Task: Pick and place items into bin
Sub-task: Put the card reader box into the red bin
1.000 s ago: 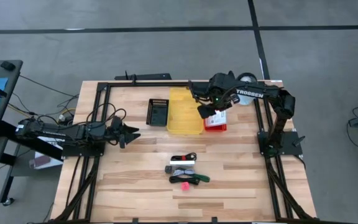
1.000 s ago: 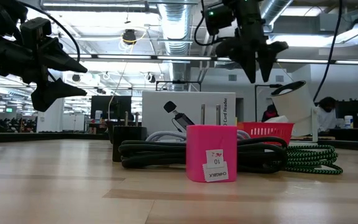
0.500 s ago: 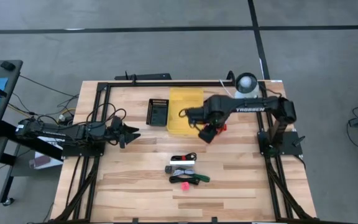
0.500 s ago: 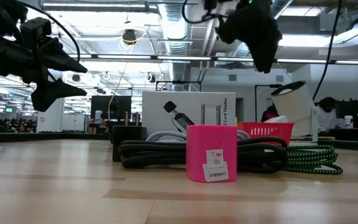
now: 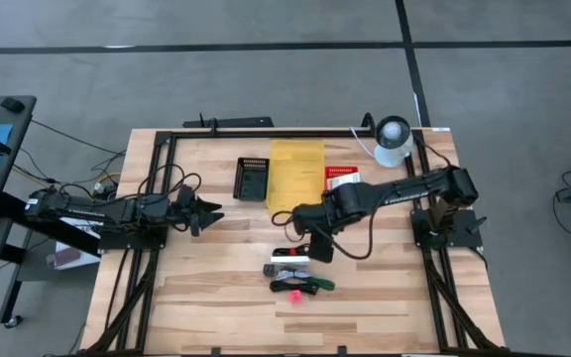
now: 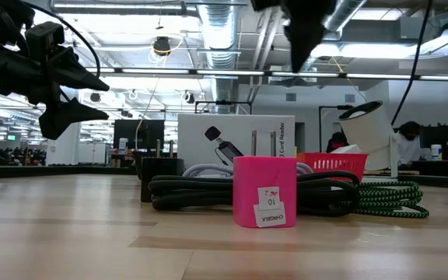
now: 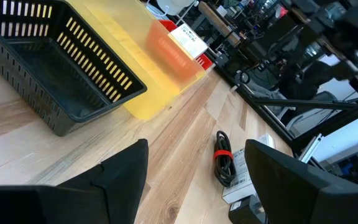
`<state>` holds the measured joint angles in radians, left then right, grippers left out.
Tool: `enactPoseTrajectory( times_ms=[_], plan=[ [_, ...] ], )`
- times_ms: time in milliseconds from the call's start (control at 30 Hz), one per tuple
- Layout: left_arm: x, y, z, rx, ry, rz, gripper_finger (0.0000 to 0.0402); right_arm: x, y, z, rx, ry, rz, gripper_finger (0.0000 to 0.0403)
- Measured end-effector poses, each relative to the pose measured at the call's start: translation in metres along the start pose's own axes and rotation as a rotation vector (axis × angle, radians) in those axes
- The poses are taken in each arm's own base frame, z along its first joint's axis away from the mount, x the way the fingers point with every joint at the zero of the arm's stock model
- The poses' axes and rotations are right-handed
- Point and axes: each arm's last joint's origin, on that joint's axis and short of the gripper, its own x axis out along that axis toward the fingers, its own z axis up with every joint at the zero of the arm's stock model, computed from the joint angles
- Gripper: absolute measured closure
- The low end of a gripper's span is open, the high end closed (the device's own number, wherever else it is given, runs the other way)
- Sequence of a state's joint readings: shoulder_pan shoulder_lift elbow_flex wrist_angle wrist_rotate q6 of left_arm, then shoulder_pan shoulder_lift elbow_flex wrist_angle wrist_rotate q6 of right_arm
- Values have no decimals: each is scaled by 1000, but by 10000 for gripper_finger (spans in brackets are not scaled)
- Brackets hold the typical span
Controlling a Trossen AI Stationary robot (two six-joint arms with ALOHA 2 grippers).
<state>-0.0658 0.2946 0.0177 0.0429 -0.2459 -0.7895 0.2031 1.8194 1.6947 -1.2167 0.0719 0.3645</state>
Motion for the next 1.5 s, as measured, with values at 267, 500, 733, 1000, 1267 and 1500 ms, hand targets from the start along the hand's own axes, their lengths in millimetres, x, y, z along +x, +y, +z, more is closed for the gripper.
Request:
enactPoseTrajectory(
  times_ms=[267,500,733,1000,1267,1500],
  plan=[
    [0,0,0,0,0,0,144,-1,12,6,-74,-94,49,262],
    [0,0,0,0,0,0,144,7,9,10,-17,-52,119,264],
    [0,0,0,0,0,1,144,19,11,14,-17,-26,144,251],
    [0,0,0,0,0,0,144,21,15,18,-20,-61,160,245],
    [0,0,0,0,0,0,144,30,23,25,-46,-109,178,251],
    [0,0,0,0,0,0,144,46,32,24,-80,-72,171,250]
  ],
)
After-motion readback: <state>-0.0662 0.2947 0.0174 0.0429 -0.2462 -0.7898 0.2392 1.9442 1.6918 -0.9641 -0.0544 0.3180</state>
